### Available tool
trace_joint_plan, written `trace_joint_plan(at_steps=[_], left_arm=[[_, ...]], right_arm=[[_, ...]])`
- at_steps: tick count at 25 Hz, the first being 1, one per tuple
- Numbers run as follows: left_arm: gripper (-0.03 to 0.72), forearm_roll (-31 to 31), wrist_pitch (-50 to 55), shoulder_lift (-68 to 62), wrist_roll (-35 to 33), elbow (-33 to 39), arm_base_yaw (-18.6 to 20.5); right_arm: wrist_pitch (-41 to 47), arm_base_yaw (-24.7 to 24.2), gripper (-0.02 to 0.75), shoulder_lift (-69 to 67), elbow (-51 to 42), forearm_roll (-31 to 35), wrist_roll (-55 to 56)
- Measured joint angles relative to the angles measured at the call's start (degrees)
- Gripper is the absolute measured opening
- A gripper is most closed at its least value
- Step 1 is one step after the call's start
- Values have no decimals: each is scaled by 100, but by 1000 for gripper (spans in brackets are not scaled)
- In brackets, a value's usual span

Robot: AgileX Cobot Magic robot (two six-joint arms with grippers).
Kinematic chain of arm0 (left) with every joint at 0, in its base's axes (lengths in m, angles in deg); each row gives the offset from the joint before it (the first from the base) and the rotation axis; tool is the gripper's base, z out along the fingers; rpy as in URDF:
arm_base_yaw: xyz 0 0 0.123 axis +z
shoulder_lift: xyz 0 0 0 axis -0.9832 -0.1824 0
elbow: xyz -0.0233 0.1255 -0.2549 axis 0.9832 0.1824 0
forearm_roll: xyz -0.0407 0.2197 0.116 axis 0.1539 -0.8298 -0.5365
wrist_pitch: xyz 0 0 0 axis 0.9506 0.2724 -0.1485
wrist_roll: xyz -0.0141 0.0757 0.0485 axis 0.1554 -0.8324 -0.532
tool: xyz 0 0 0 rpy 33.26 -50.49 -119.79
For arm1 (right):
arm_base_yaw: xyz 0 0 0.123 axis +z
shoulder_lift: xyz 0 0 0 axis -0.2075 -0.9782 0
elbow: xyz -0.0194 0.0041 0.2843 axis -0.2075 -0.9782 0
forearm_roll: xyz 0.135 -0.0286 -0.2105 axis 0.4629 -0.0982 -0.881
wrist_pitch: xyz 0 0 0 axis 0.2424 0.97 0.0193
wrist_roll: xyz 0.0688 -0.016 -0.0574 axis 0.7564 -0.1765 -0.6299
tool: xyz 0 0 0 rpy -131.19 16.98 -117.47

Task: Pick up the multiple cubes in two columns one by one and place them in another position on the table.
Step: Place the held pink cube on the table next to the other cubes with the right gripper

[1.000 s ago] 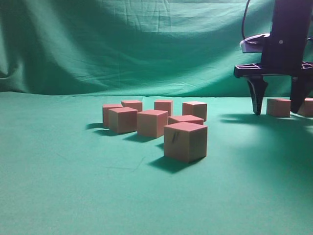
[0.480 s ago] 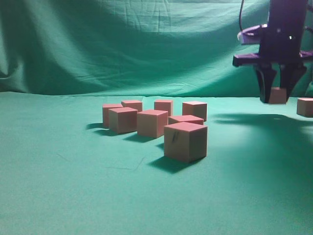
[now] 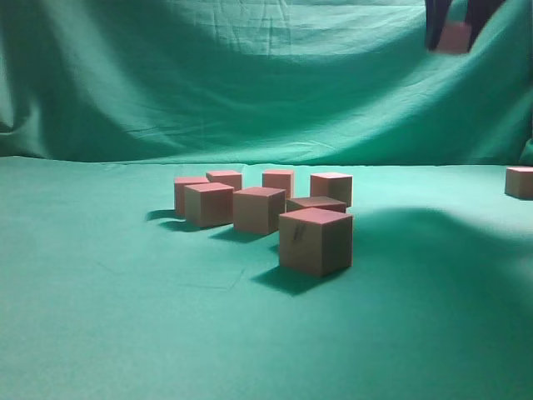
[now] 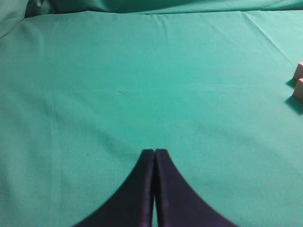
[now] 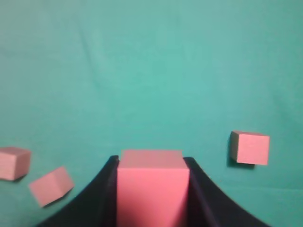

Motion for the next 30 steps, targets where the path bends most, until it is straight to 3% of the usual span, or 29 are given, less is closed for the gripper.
trace_joint_plan(at_steps=[6,18,19,26,30], left_arm=[[0,0,0,0,0,0,0],[0,0,0,0,0,0,0],[0,0,0,0,0,0,0],[0,0,0,0,0,0,0],[0,0,0,0,0,0,0]], right_arm=[[22,718,265,961,-781,206,-297],[7,3677,265,1294,-1803,95,-709],[7,3677,265,1294,-1803,95,-709],[-349,4945,265,1307,-2398,-380,-735],[-506,5177,265,1307,-2802,-535,-735]])
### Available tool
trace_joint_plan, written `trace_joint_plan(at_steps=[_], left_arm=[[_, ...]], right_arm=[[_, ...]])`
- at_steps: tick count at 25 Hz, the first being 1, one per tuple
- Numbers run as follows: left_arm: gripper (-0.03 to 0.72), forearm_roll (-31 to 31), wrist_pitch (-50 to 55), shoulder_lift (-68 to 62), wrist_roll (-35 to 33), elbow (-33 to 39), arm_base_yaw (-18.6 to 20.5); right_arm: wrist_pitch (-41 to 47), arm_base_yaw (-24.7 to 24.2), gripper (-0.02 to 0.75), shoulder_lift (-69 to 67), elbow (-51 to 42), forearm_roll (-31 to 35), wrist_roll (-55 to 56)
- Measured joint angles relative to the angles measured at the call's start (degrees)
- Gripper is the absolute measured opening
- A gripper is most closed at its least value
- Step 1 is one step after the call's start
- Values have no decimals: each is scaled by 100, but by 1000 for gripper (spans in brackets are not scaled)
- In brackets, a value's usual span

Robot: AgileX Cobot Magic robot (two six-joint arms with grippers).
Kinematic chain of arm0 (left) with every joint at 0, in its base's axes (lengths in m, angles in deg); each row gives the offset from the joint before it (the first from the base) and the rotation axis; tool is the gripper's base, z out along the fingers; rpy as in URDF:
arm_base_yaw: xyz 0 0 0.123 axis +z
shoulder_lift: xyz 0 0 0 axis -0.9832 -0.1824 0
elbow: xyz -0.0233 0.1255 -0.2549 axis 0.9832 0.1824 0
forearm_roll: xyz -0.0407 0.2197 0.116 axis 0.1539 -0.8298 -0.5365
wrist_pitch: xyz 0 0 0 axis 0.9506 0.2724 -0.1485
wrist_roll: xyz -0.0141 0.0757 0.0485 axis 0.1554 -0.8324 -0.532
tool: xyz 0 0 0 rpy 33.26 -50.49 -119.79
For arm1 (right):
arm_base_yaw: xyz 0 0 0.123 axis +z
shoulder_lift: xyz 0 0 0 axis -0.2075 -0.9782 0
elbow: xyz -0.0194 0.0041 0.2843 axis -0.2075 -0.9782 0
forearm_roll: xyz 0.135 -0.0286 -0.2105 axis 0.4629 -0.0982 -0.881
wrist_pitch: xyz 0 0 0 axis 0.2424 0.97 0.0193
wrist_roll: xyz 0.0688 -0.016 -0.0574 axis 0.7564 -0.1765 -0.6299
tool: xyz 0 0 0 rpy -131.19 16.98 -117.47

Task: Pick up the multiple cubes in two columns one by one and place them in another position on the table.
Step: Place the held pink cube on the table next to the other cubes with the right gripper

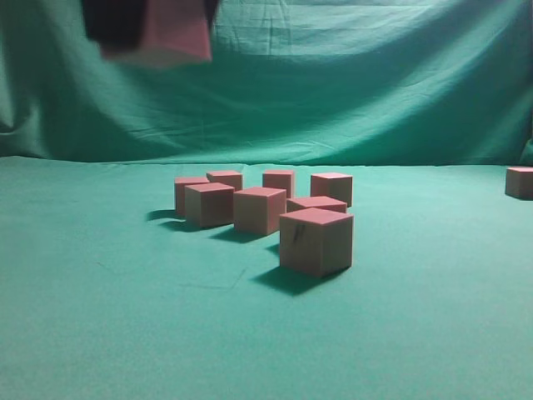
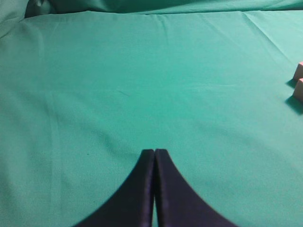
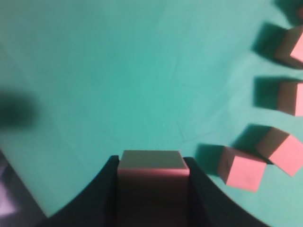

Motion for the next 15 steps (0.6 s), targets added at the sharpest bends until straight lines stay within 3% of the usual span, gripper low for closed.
trace_joint_plan(at_steps=[9,15], left_arm=[[0,0,0,0,0,0,0],[0,0,0,0,0,0,0]], right_arm=[[-1079,0,265,10,-1170,-361,-984],[-1528,-63,265,10,-1307,-536,-1075]])
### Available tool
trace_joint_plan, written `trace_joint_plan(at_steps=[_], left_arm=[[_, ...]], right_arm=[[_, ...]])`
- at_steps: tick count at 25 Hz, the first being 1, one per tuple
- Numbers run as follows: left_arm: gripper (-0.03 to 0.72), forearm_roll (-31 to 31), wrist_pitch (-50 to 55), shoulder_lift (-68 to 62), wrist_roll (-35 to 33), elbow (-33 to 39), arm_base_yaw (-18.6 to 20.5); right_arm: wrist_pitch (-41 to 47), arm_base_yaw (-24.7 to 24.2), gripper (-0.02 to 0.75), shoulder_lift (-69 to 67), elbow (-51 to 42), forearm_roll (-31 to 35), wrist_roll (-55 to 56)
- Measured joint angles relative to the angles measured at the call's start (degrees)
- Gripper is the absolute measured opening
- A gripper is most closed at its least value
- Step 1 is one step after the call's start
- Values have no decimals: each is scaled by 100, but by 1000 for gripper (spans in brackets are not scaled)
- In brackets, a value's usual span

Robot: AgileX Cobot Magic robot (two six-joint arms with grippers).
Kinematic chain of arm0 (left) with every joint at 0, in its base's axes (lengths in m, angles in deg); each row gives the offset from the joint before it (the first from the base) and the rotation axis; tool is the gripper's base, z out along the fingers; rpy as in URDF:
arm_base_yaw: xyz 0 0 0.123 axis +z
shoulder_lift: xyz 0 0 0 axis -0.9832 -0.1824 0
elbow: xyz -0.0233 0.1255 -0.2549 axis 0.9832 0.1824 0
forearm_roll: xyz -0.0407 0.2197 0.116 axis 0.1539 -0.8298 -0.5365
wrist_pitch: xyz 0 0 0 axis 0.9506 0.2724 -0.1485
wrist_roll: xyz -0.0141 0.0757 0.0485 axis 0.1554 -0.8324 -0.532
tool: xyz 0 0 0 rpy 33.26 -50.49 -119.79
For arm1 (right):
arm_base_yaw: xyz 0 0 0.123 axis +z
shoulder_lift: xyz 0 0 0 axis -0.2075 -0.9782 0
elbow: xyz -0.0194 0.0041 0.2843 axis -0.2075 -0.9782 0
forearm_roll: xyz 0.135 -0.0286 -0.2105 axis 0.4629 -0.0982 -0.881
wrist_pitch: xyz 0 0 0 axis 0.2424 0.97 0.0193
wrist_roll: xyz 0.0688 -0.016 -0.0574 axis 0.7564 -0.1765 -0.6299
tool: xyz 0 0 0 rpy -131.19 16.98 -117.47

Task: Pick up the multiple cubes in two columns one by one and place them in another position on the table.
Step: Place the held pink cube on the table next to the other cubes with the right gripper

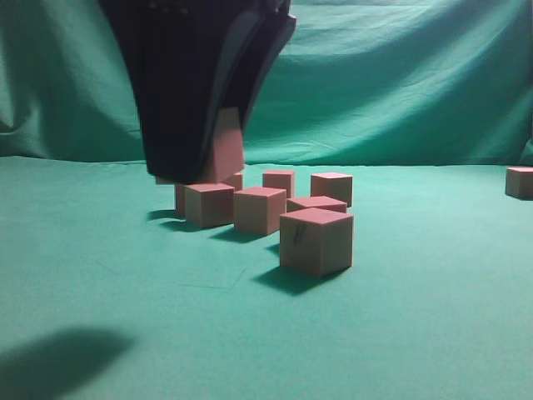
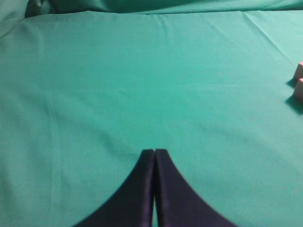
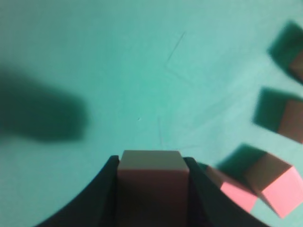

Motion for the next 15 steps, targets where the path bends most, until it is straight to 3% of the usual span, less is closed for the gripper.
trace_joint_plan(at_steps=[15], left_arm=[[0,0,0,0,0,0,0]], right_arm=[[-463,-353,265,-570,0,-98,-394]])
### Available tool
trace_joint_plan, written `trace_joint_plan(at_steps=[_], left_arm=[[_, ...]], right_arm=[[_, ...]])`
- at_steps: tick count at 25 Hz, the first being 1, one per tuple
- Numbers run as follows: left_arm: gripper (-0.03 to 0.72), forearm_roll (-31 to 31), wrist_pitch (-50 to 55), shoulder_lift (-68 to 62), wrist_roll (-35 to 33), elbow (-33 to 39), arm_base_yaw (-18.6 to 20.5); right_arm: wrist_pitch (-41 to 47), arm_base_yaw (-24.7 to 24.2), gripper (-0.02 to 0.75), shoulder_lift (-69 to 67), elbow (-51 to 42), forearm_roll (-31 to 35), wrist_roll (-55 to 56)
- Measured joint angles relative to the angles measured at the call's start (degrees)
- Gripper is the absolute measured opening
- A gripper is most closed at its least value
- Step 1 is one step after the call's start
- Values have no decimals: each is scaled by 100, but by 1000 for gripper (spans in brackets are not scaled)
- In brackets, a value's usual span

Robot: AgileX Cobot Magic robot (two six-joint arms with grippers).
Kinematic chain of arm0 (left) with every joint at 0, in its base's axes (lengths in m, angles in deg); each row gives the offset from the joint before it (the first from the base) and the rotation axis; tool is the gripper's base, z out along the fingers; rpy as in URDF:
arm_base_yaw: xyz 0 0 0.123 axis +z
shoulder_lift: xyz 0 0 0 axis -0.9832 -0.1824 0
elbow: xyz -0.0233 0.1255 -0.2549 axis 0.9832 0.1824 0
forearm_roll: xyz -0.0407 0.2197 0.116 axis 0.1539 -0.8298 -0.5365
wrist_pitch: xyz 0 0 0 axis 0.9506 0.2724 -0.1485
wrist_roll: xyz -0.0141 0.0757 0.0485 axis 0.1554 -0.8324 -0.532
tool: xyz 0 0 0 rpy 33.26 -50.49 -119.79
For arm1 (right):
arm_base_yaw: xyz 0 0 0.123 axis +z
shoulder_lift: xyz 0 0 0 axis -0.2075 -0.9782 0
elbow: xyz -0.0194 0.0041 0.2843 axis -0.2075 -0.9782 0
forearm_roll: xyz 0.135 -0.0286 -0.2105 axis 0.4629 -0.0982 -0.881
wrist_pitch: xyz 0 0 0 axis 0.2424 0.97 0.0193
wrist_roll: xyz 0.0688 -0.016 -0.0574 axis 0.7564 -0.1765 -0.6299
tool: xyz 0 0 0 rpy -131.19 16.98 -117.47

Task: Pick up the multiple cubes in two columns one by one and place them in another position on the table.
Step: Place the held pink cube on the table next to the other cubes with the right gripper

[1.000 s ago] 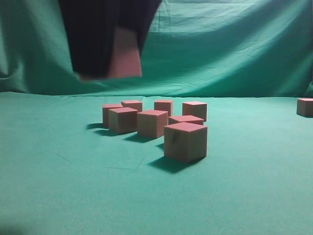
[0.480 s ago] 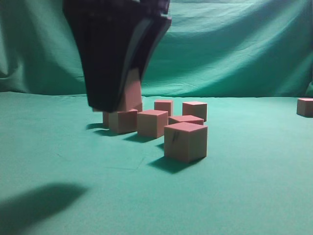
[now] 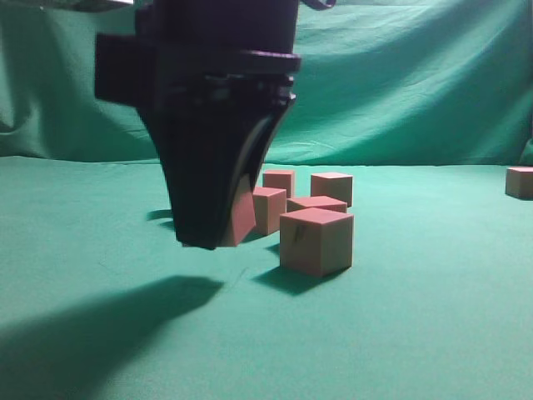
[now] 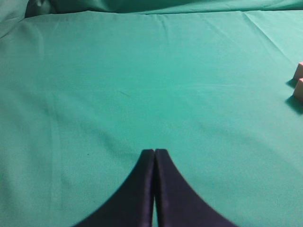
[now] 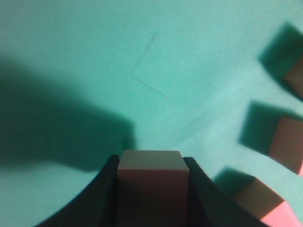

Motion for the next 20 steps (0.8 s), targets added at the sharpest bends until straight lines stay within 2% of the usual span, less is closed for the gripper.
trace_joint_plan(at_steps=[20], left_arm=[[0,0,0,0,0,0,0]], right_arm=[[-264,-36,265,-329,0,100,-25]])
